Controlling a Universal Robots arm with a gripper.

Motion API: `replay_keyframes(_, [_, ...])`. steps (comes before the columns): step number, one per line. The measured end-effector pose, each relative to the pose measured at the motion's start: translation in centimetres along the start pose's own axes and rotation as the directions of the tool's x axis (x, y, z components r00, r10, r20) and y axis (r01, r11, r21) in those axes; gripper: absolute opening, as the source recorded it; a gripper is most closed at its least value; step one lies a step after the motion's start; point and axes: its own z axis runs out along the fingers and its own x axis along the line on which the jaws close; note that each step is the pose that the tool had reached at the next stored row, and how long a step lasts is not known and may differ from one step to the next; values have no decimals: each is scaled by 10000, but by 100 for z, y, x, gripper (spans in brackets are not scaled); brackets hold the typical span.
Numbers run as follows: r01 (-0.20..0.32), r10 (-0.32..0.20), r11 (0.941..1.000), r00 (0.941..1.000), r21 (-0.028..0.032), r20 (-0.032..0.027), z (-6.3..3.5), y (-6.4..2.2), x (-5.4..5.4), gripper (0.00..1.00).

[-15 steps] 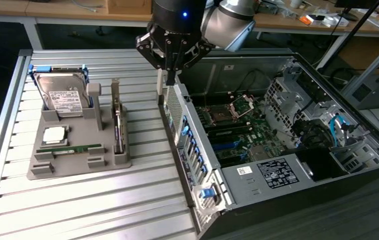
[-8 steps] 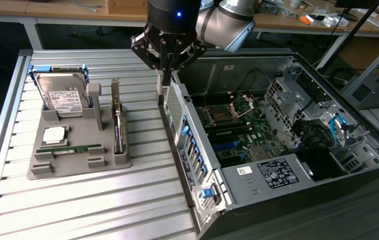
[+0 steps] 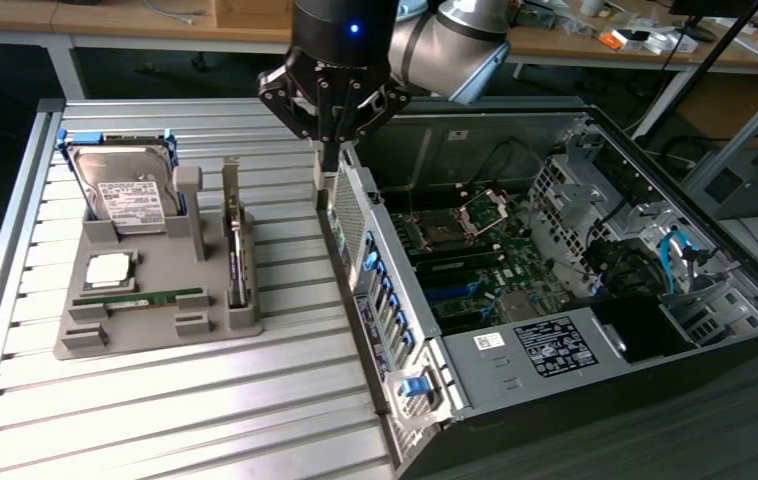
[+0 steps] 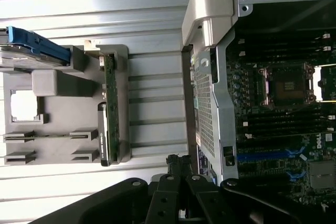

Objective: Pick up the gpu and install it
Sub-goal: 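Reach for the gpu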

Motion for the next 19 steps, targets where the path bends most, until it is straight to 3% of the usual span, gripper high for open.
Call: replay_keyframes(19, [-2,2,10000,10000,0,0,-1,-3,38,10])
